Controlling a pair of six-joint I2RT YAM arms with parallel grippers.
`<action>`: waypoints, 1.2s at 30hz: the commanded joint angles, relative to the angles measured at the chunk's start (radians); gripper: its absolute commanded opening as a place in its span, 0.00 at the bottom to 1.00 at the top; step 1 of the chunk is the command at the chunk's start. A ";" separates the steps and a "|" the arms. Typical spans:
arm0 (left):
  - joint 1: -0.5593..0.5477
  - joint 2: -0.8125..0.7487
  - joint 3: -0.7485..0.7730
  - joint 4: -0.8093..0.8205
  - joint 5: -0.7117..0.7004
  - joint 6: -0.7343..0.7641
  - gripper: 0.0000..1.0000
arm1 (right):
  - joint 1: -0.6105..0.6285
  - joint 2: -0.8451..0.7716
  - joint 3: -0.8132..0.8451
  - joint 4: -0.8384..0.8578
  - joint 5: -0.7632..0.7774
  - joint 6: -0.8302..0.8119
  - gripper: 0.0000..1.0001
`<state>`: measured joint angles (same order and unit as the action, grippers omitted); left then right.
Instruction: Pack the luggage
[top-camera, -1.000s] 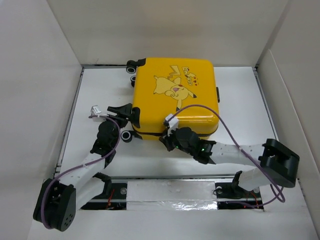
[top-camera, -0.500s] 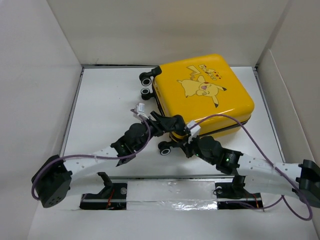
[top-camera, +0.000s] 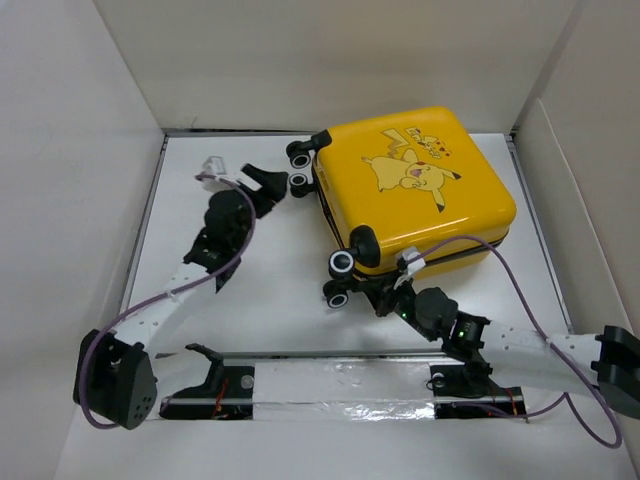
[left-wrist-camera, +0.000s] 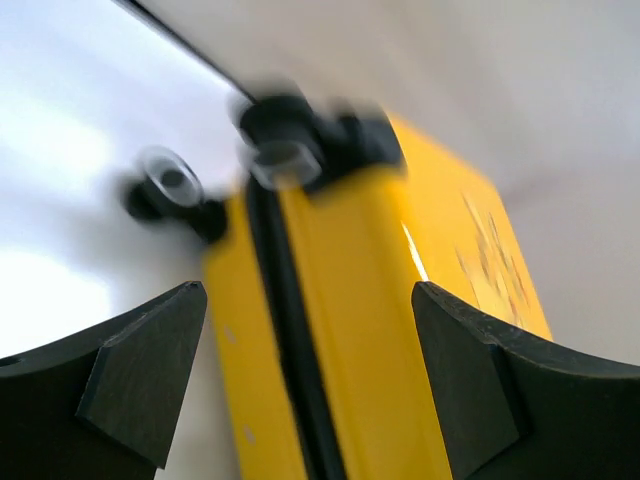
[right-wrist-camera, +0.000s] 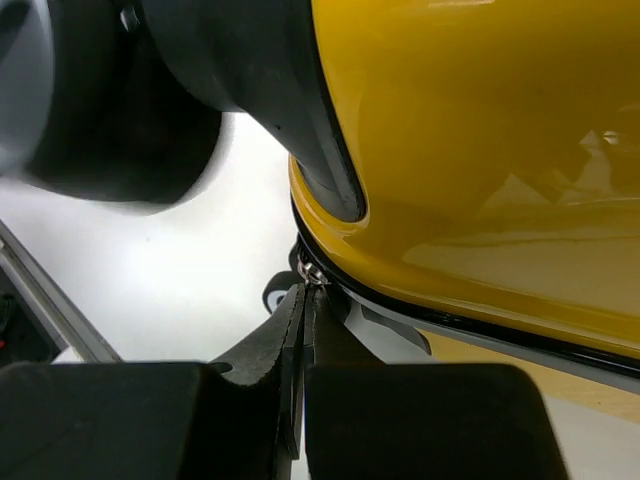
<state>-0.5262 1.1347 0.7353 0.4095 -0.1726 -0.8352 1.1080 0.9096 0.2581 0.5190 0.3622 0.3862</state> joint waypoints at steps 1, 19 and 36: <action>0.170 -0.012 0.048 0.020 0.120 -0.010 0.81 | 0.039 -0.092 0.020 0.004 -0.065 0.016 0.00; 0.285 0.675 0.746 -0.256 0.530 0.467 0.76 | 0.039 -0.098 -0.006 0.018 -0.120 -0.017 0.00; 0.276 0.833 0.912 -0.360 0.703 0.635 0.63 | 0.039 -0.101 -0.006 0.016 -0.120 -0.017 0.00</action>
<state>-0.2367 1.9076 1.5757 0.0357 0.4484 -0.2905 1.1206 0.8253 0.2379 0.4351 0.3363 0.3622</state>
